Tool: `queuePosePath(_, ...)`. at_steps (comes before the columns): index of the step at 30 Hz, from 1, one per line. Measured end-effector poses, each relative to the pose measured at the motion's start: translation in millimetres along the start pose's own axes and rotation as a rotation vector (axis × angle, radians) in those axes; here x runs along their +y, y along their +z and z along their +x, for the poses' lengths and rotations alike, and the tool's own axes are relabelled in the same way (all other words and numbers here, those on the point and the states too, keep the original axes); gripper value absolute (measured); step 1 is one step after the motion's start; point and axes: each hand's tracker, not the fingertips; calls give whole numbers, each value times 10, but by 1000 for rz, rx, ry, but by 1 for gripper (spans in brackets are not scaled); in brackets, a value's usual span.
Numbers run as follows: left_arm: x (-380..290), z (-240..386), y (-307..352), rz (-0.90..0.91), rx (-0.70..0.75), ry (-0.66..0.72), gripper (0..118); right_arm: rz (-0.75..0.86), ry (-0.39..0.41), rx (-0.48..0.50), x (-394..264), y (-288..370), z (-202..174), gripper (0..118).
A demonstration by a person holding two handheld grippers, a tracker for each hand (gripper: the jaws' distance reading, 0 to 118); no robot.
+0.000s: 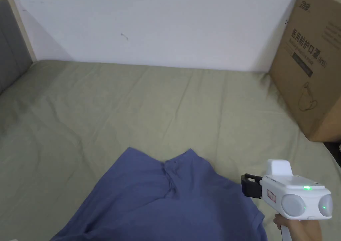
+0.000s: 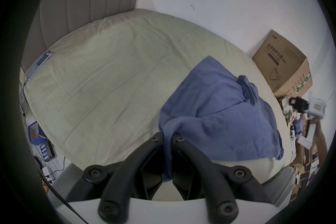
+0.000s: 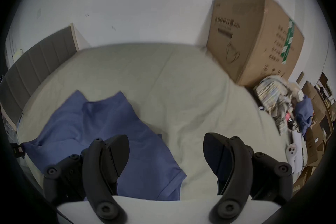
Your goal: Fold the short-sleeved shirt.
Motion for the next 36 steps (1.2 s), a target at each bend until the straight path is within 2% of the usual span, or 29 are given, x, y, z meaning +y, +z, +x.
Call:
queuePosePath(4, 33, 45, -34, -9, 8, 12, 6, -127, 4, 6, -17, -699, 111, 87)
queuePosePath(8, 61, 43, -84, -19, 6, 12, 6, -185, 10, 12, -71, -1190, 129, 71)
queuePosePath(11, 72, 44, -112, -26, 7, 16, 6, -215, -2, 43, -89, -1210, -15, 54)
queuePosePath(13, 74, 42, -130, -27, 10, 17, 6, -228, 3, 55, -121, -1247, -80, 37)
queuePosePath(15, 78, 46, -138, -29, 11, 18, 6, -230, 4, 67, -185, -1343, -45, 26)
queuePosePath(17, 83, 56, -144, -31, 9, 18, 6, -223, 3, 58, -177, -1312, -79, 7)
queuePosePath(20, 96, 74, -136, -27, 5, 18, 6, -197, 57, 51, -182, -1173, -159, 5)
queuePosePath(26, 136, 157, -27, 10, -16, 19, 6, -70, 3, 64, -62, -807, -18, 4)
queuePosePath(31, 286, 262, 108, 65, -50, 8, 6, 52, -16, 104, 74, -169, 41, 4)
queuePosePath(36, 600, 425, 293, 151, -117, -2, 6, 128, -27, 101, 201, 470, 44, 4)
